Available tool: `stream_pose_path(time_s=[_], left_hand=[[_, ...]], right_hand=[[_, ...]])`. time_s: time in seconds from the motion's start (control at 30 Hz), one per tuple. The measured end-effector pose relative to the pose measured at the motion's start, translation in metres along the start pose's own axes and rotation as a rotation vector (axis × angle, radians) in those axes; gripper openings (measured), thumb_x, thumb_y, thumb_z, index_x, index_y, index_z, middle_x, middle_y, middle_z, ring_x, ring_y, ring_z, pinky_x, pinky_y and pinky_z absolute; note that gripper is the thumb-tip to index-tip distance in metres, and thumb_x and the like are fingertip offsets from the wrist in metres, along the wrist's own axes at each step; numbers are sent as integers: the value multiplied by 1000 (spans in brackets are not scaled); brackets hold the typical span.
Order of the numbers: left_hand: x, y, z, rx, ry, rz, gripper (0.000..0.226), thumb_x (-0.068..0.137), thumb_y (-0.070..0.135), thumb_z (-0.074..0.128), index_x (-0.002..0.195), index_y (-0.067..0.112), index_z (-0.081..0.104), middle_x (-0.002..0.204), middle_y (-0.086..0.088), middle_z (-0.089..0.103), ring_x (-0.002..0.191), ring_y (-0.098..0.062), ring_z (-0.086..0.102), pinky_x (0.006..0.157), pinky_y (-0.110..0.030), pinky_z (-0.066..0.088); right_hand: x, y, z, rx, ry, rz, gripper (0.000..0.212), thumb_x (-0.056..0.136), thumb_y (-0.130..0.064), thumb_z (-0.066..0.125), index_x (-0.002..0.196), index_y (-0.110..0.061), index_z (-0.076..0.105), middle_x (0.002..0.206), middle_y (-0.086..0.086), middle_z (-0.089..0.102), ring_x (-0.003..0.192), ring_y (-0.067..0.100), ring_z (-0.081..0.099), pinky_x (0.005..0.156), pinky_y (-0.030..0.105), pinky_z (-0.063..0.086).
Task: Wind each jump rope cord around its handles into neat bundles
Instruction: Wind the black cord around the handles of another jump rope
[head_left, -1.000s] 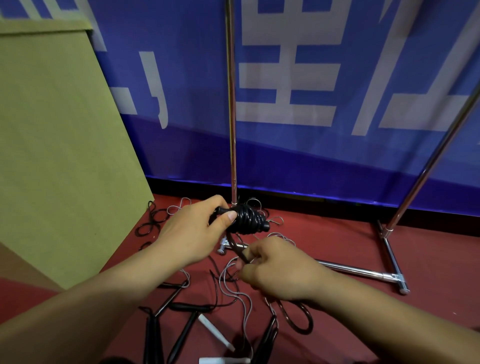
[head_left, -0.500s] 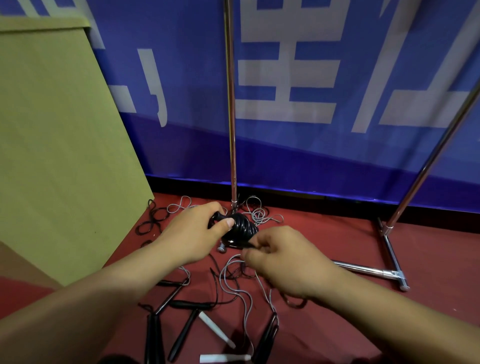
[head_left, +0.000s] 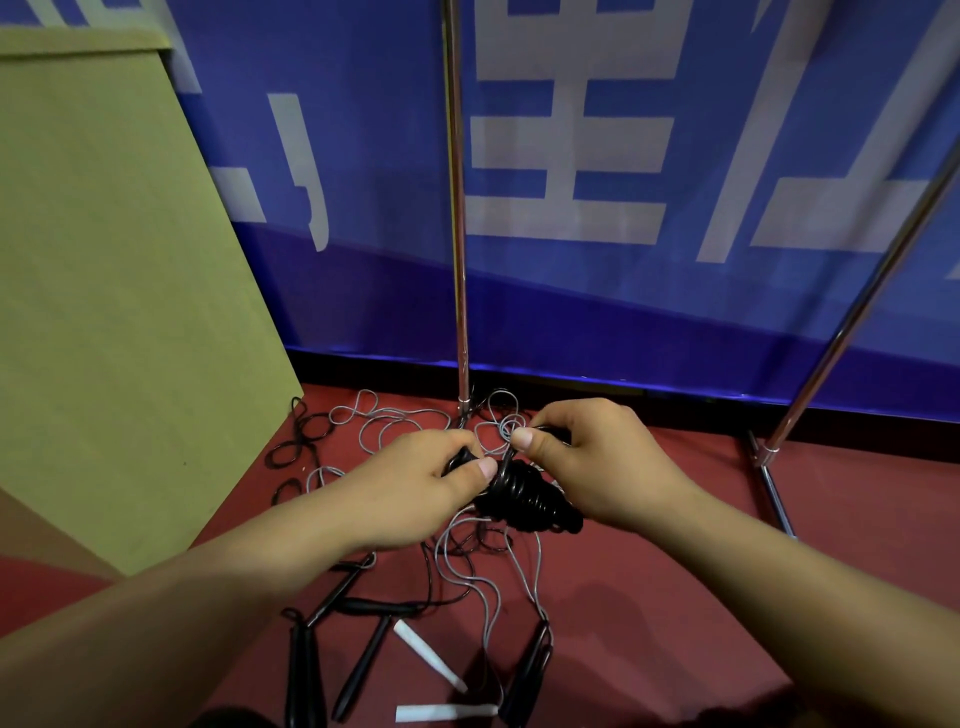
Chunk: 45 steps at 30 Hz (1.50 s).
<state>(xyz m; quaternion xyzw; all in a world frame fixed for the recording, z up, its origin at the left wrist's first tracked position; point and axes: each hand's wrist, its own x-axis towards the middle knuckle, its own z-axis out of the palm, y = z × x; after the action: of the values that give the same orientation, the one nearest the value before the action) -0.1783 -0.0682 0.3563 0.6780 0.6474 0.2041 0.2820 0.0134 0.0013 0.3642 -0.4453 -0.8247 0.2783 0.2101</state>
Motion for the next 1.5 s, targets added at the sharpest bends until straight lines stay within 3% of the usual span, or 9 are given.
stream_pose_path(time_s=[0.47, 0.67, 0.77, 0.87, 0.97, 1.07, 1.13, 1.3, 1.5], left_hand=[[-9, 19, 0, -18, -92, 78, 26, 101, 33, 51, 80, 19, 56, 57, 11, 42, 52, -5, 36, 52, -22, 29], [-13, 26, -1, -8, -81, 162, 24, 100, 34, 51, 83, 18, 58, 60, 10, 44, 55, -5, 38, 55, -23, 32], [-15, 26, -4, -260, -135, 167, 28, 94, 38, 51, 81, 14, 57, 64, 3, 42, 60, -11, 37, 58, -29, 32], [-17, 28, -8, -666, -235, 124, 22, 95, 28, 51, 82, 10, 51, 64, 1, 43, 59, -12, 40, 59, -26, 39], [-18, 33, -10, -961, -315, 46, 22, 95, 30, 49, 99, 8, 50, 64, 0, 45, 58, -12, 43, 68, -27, 49], [-17, 39, -11, -1194, -327, -14, 29, 99, 30, 50, 118, 9, 55, 67, -1, 48, 62, -13, 44, 72, -30, 49], [-13, 41, -11, -1290, -253, -63, 33, 95, 31, 48, 122, 14, 59, 68, 0, 49, 61, -12, 44, 71, -31, 45], [-3, 38, -10, -1225, 14, -194, 23, 99, 36, 45, 105, 23, 62, 63, 4, 48, 55, -9, 40, 66, -29, 38], [3, 30, -6, -1051, 200, -320, 28, 104, 41, 42, 85, 24, 53, 54, 6, 39, 47, -9, 34, 61, -28, 35]], right_hand=[[14, 24, 3, -4, -95, 2, 22, 92, -42, 63, 89, -23, 73, 83, 1, 73, 83, 18, 66, 77, 34, 53], [11, 24, -3, 117, -136, 23, 16, 91, -36, 66, 77, -30, 71, 83, 3, 73, 84, 20, 68, 80, 36, 53], [10, 19, -11, 261, -194, 40, 17, 89, -31, 69, 78, -21, 74, 76, 4, 73, 69, 16, 64, 72, 34, 54], [9, 11, -22, 470, -254, 93, 16, 89, -23, 69, 78, -12, 72, 61, -6, 68, 54, 2, 59, 55, 17, 48], [6, 8, -30, 600, -275, 61, 12, 89, -7, 68, 78, -5, 72, 58, -1, 64, 49, 4, 56, 47, 15, 43], [3, 6, -19, 644, -183, 63, 32, 87, 5, 62, 59, -10, 57, 48, -4, 48, 45, 6, 39, 42, 13, 31], [3, 4, -9, 673, -134, 78, 32, 94, -1, 59, 64, -10, 54, 50, -3, 45, 43, 4, 36, 43, 15, 30], [3, -1, 10, 276, -86, -44, 26, 100, -24, 55, 75, -24, 61, 60, -5, 58, 49, 0, 49, 53, 22, 42], [-7, -7, 31, -127, -91, -170, 14, 99, -35, 46, 94, -23, 49, 90, 9, 67, 88, 36, 59, 71, 42, 46]])
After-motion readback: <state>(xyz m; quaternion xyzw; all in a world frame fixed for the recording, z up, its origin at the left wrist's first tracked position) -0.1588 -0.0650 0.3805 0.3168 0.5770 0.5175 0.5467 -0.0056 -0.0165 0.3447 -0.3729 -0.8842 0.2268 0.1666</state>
